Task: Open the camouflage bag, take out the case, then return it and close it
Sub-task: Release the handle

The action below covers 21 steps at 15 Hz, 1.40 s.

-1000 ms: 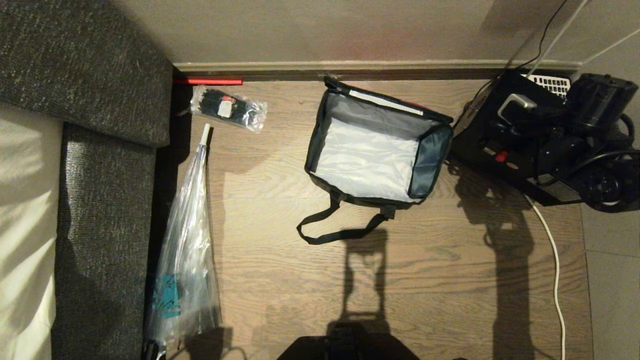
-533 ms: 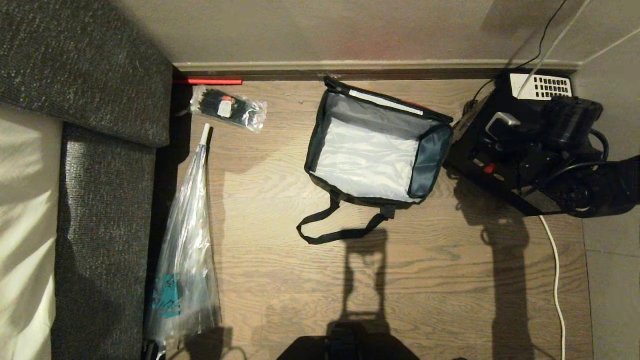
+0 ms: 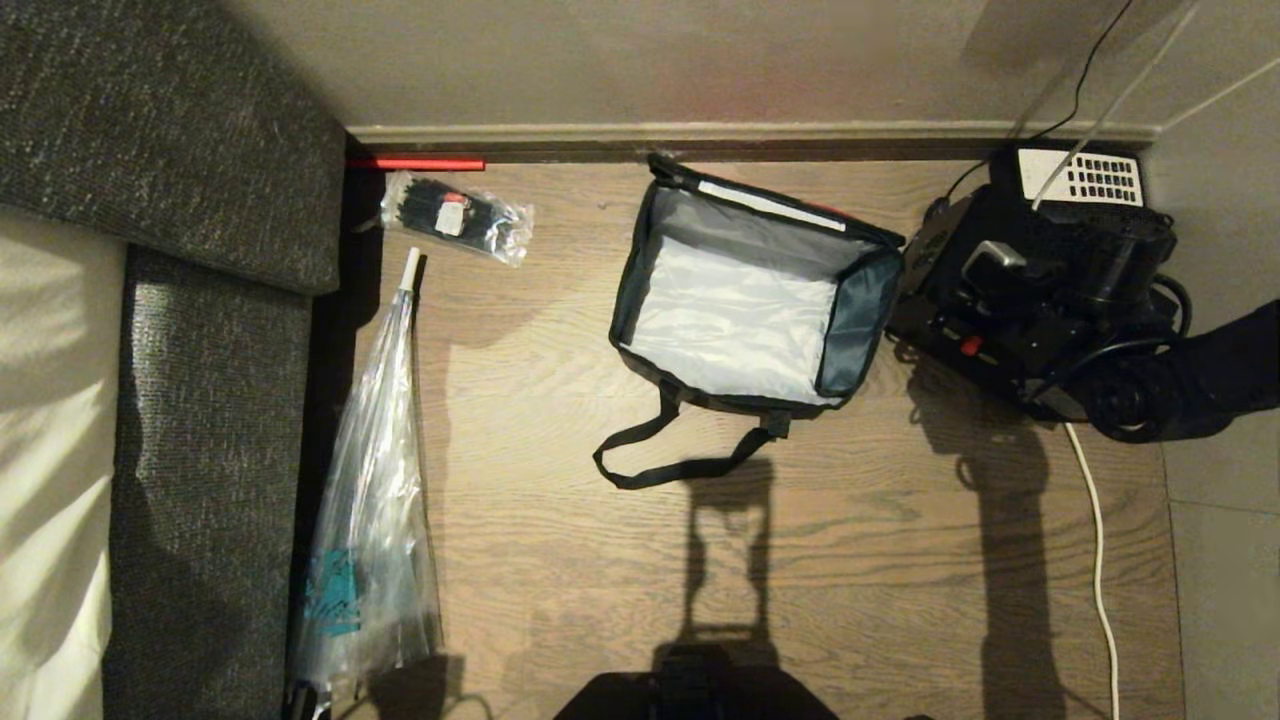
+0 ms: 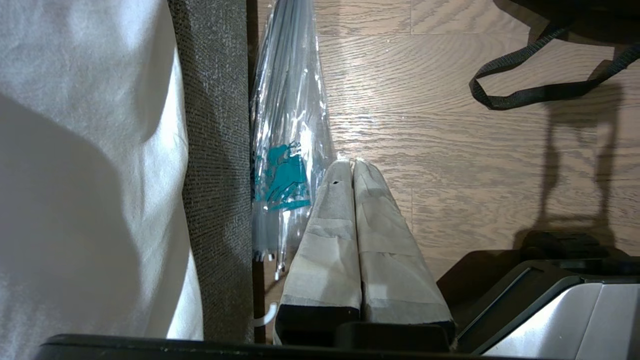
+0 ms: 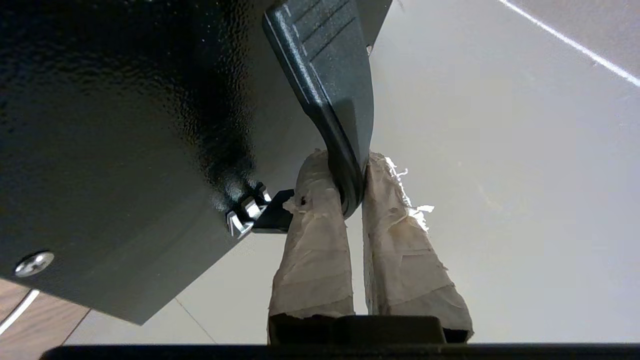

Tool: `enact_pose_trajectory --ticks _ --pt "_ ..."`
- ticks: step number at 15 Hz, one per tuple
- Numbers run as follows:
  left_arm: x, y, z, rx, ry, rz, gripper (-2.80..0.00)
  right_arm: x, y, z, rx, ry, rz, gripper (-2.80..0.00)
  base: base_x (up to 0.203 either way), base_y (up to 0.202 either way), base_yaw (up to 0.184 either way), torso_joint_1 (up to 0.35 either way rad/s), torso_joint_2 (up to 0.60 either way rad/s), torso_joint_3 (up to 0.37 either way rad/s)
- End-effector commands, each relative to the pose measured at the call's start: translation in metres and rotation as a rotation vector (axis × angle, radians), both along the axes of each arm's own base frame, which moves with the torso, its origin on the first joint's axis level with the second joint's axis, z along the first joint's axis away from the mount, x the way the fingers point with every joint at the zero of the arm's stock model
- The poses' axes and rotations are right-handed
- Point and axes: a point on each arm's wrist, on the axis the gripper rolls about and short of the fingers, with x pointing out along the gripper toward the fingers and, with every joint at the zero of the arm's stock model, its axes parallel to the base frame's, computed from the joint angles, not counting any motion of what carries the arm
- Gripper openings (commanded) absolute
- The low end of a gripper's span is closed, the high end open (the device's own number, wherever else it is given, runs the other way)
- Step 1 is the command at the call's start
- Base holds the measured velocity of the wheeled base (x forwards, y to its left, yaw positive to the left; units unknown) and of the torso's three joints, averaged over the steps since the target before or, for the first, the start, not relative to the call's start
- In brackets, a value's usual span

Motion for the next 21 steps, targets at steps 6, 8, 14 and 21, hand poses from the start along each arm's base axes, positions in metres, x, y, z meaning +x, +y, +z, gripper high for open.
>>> enact_pose_trajectory --ticks 6,8,14,21 --pt "0.000 0.000 0.000 0.001 0.002 -0.001 -2.80 -0.004 -0.002 -0.009 -0.015 0.047 0.097 -2.80 0.000 0.000 0.000 0.000 0.00 0.000" --pt "0.000 0.000 0.000 0.001 0.002 -0.001 -2.80 -0.005 0.000 -0.007 -0.011 0.040 0.105 -2.80 0.000 0.000 0.000 0.000 0.00 0.000" --pt "0.000 0.000 -0.001 0.002 0.004 -0.001 -2.80 -0.006 0.000 -0.014 0.001 0.068 0.130 -2.80 0.000 0.000 0.000 0.000 0.00 0.004" --pt "0.000 0.000 0.000 0.001 0.002 -0.001 -2.80 -0.021 0.001 -0.006 -0.002 0.062 0.195 -2.80 0.000 0.000 0.000 0.000 0.00 0.000"
